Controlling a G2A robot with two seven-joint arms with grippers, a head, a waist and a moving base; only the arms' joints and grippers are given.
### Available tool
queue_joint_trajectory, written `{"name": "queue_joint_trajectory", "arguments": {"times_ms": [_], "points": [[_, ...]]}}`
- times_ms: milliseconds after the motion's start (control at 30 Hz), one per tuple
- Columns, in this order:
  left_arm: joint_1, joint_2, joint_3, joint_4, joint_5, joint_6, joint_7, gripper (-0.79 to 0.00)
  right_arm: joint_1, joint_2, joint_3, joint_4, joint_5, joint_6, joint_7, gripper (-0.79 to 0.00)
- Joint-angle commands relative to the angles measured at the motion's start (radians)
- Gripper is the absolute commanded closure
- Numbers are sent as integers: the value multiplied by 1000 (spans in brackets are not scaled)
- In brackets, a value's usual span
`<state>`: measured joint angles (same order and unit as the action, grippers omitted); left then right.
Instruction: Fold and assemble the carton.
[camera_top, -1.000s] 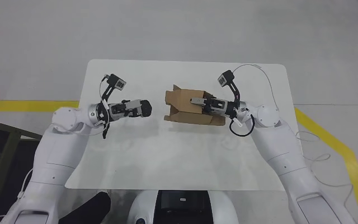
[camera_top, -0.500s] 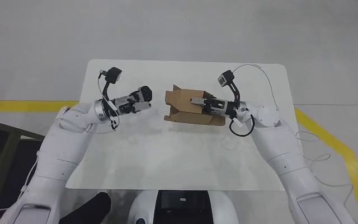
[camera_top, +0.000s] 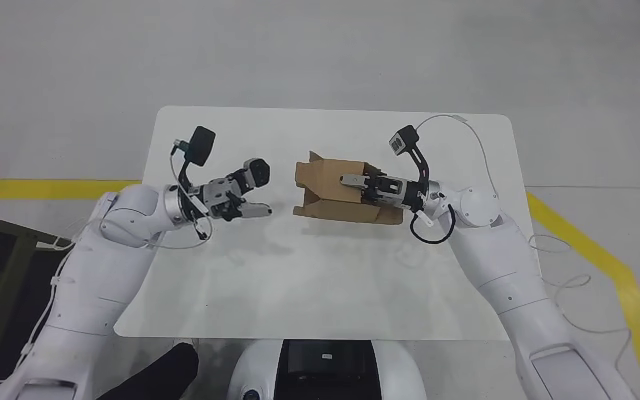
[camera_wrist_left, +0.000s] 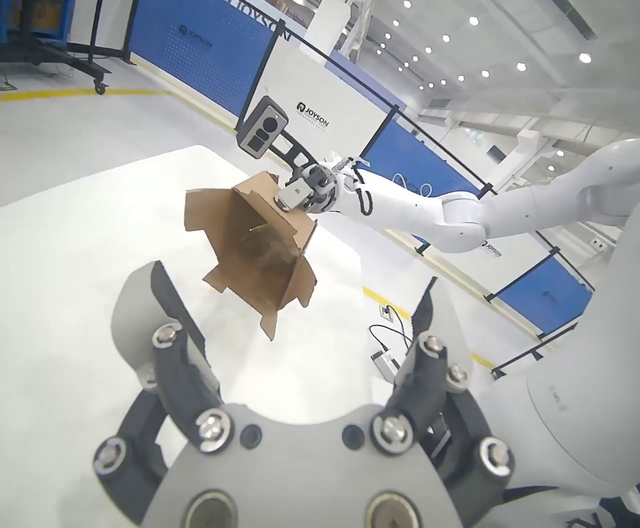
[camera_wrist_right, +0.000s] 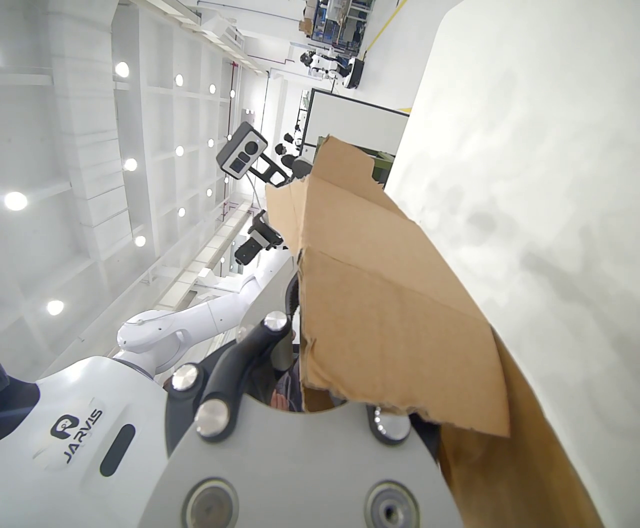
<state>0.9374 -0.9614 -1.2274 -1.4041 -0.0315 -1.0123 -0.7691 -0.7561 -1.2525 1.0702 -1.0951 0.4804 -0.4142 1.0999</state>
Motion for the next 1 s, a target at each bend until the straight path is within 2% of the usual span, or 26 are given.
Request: {"name": "queue_joint_trajectory", "arguments": {"times_ms": [0,433,533,633,733,833,900,933,967], "points": [[6,-1,-9,-2,13,0,33,-785,0,0,0,0,0,0,0,0],[7,-1,-10,-4,15,5,36,-785,0,0,0,0,0,0,0,0],[15,2,-38,-35,124,29,64,-785,0,0,0,0,0,0,0,0],[43,-3,-69,-61,272,0,181,-785,0,0,0,0,0,0,0,0],[73,-12,-92,-138,528,0,351,-785,0,0,0,0,0,0,0,0],[116,-18,-98,-175,857,0,606,-785,0,0,0,0,0,0,0,0],[127,-22,-90,-151,1057,0,798,-785,0,0,0,0,0,0,0,0],[128,-25,-85,-127,1195,0,929,-785,0,0,0,0,0,0,0,0],[128,-27,-79,-112,1261,9,990,-785,0,0,0,0,0,0,0,0]]}}
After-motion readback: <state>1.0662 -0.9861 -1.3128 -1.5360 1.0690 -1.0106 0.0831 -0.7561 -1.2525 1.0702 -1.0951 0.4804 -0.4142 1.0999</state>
